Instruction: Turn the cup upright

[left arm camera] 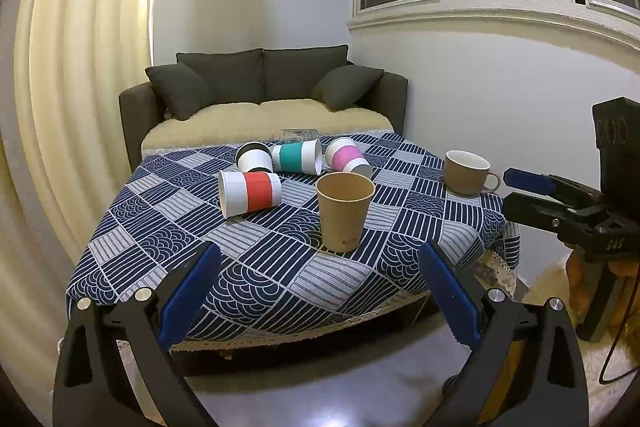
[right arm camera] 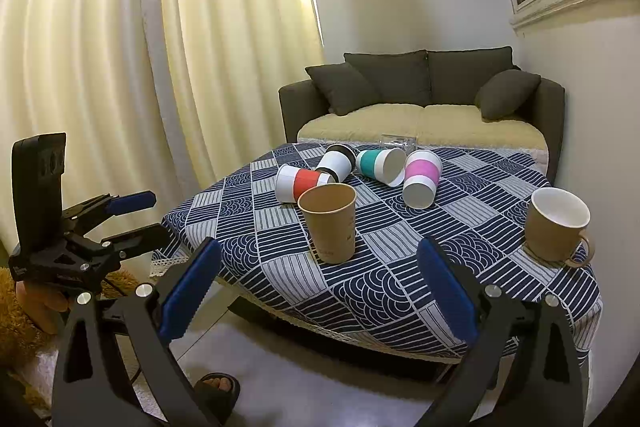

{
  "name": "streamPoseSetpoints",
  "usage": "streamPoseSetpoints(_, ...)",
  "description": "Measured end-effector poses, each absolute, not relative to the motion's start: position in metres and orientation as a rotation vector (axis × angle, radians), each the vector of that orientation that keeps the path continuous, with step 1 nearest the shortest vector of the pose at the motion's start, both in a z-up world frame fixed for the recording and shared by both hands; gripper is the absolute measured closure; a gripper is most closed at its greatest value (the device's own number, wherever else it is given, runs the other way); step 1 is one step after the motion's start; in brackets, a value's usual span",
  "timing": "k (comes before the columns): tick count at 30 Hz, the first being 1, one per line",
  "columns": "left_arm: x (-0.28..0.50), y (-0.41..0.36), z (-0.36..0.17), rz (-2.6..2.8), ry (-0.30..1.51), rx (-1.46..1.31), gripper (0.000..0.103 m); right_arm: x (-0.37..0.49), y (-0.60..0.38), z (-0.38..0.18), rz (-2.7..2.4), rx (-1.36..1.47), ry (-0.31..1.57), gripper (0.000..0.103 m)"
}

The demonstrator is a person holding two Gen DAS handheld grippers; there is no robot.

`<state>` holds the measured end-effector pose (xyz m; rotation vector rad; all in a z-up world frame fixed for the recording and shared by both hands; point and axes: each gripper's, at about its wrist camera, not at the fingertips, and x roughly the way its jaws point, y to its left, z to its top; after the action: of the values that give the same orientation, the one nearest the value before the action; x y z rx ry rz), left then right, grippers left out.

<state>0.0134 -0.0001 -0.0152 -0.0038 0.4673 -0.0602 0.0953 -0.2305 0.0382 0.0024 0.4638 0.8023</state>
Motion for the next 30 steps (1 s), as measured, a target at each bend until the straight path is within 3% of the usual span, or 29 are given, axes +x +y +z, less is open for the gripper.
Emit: streamPoseSetpoints(30, 0.012, 0.0009, -0.0134, -0.061, 0.465, -0.01, 0.007, 0.0961, -0.2292, 0.036, 0.804, -0.013, 0.47, 0.005)
